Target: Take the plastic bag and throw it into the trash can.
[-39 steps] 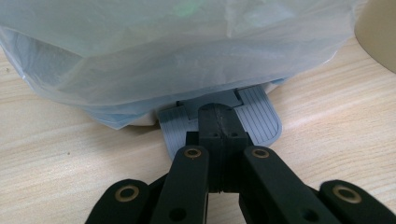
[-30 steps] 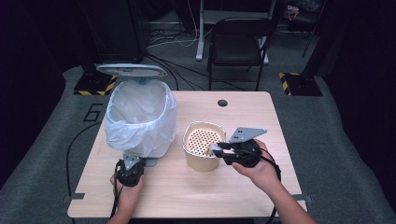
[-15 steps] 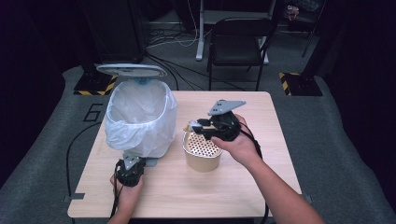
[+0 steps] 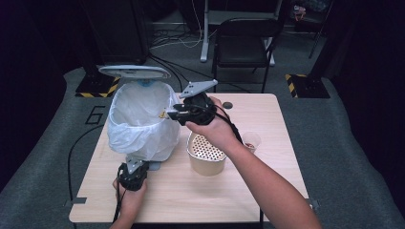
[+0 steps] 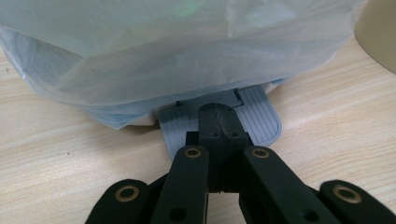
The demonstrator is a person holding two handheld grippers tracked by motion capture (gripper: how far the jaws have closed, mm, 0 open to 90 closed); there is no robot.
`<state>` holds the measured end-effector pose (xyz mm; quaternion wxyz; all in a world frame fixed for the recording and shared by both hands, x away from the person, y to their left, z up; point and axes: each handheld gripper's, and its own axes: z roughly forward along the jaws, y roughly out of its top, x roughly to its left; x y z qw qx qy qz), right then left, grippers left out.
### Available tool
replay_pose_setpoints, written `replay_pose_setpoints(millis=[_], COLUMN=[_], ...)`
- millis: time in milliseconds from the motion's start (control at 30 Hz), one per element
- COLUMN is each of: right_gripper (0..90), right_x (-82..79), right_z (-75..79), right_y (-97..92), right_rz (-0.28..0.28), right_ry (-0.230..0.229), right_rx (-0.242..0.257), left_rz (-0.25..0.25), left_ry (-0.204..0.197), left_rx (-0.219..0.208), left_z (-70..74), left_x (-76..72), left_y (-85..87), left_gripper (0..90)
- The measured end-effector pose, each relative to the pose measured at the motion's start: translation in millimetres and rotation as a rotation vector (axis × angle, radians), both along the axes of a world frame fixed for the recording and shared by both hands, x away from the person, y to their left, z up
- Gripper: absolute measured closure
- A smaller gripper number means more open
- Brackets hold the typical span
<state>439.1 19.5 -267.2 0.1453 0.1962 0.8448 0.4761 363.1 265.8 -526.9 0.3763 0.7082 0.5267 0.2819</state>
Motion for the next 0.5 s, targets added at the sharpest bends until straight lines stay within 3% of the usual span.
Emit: replay_pose_setpoints(millis=[33, 100, 133, 500], right_gripper=[66.5, 66.5, 66.4, 66.4], right_x=[0.0, 1.4, 3.4, 18.0], right_z=[0.0, 2.0, 2.5, 2.2], right_y=[0.0, 6.9, 12.0, 43.1], right_rz=[0.000, -0.001, -0.005, -0.003], right_ry=[0.000, -0.010, -0.020, 0.001], right_rx=[0.000, 0.003, 0.007, 0.021], left_rz=[0.000, -0.008, -0.002, 0.004], left_ry=[0.000, -0.018, -0.001, -0.005], left_rx=[0.000, 0.058, 0.004, -0.004], left_z=[0.0, 1.7, 0.2, 0.1], left_x=[0.0, 0.6, -0.1, 0.1], left_y=[0.0, 3.0, -0.1, -0.4], left_gripper=[90.0, 90.0, 90.0, 90.0])
